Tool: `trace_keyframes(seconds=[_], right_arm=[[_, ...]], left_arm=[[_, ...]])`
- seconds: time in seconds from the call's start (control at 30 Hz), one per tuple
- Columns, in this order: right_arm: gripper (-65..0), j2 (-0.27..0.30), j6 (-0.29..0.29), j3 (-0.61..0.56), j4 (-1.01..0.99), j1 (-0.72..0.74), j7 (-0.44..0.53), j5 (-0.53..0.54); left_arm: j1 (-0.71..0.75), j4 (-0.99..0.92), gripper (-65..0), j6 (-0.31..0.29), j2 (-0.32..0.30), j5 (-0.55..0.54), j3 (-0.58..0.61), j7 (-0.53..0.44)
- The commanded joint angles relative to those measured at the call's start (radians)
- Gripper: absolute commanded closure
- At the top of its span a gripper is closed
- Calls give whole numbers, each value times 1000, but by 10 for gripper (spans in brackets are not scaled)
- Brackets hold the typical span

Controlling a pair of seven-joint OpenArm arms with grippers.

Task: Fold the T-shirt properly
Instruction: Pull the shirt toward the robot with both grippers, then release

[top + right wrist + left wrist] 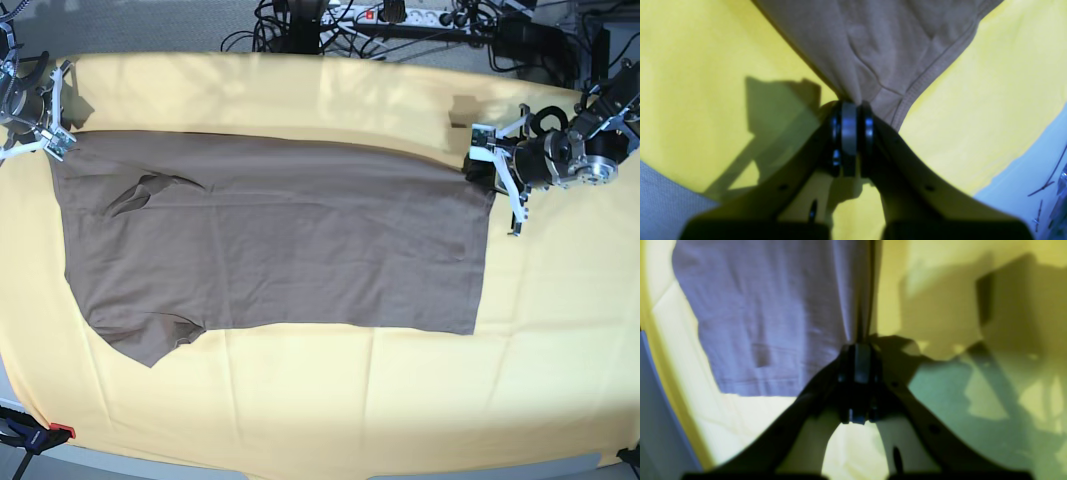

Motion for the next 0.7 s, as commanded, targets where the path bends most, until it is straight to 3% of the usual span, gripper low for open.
trace_keyframes(seconds=[0.0, 0.07, 0.27, 0.37, 0.47, 0.67], right_arm=[[0, 23, 8, 11, 23, 3, -6, -4], [0, 24, 38, 12, 46, 3, -26, 19], [0, 63, 109, 12, 90, 2, -156, 167], [0, 95, 110, 12, 90, -3, -188, 212], [0, 116, 110, 12, 90, -3, -243, 274], [0, 126, 110, 12, 90, -3, -356, 383]], left_arm=[[-23, 27, 0, 8, -39, -9, -10, 0], [-25, 67, 0, -1, -71, -20, -10, 0], [-25, 151, 0, -105, -175, -61, -10, -19], [-25, 157, 0, -110, -213, -61, -10, -82], [-24, 157, 0, -165, -230, -61, -10, -131], [-21, 157, 0, -165, -249, -61, -10, -227]])
